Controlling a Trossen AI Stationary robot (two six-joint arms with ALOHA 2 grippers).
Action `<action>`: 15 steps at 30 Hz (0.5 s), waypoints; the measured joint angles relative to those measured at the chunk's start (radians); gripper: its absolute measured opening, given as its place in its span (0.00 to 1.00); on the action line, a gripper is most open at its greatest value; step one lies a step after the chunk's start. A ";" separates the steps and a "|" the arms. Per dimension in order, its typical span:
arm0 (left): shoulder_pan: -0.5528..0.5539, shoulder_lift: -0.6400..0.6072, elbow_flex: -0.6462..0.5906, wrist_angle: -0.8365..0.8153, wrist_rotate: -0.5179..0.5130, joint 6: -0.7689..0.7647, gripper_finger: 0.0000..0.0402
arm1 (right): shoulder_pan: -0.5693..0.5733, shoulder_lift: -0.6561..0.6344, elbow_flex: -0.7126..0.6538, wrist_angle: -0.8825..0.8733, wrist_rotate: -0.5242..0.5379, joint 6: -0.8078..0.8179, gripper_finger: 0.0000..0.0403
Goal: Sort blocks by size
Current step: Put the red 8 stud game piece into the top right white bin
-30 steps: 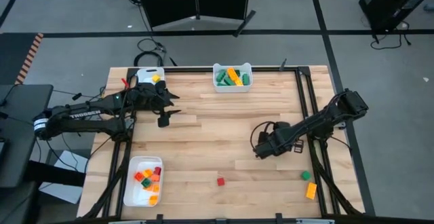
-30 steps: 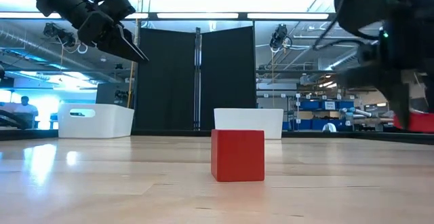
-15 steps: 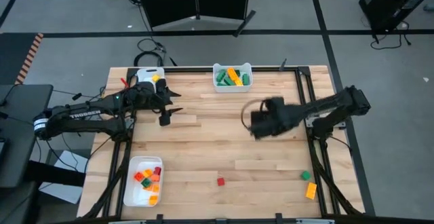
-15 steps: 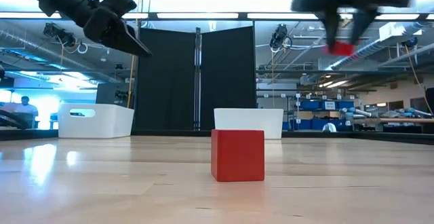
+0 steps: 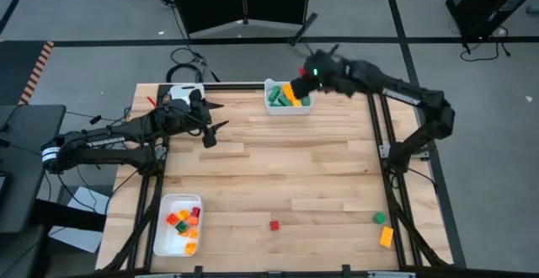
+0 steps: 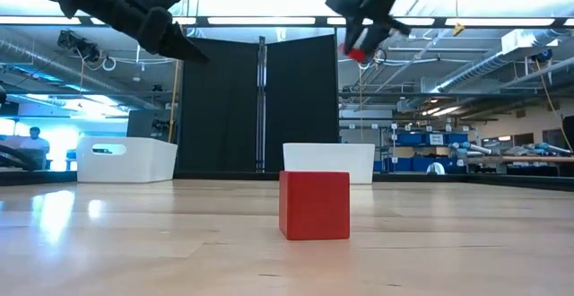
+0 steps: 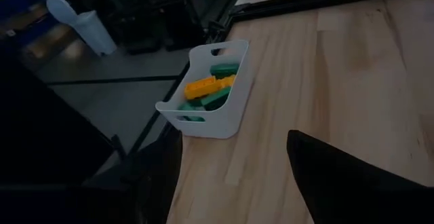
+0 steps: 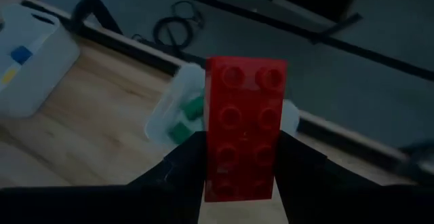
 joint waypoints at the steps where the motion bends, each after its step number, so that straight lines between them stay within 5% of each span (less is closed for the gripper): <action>1: 0.000 0.000 0.000 0.000 0.000 0.000 0.68 | -0.039 0.008 0.000 0.038 -0.041 -0.036 0.39; 8: 0.000 0.000 0.000 -0.002 0.000 -0.065 0.68 | -0.223 0.150 0.027 0.127 -0.257 -0.185 0.39; 15: 0.000 0.000 0.000 -0.003 -0.001 -0.079 0.68 | -0.275 0.396 0.197 -0.041 -0.300 -0.267 0.39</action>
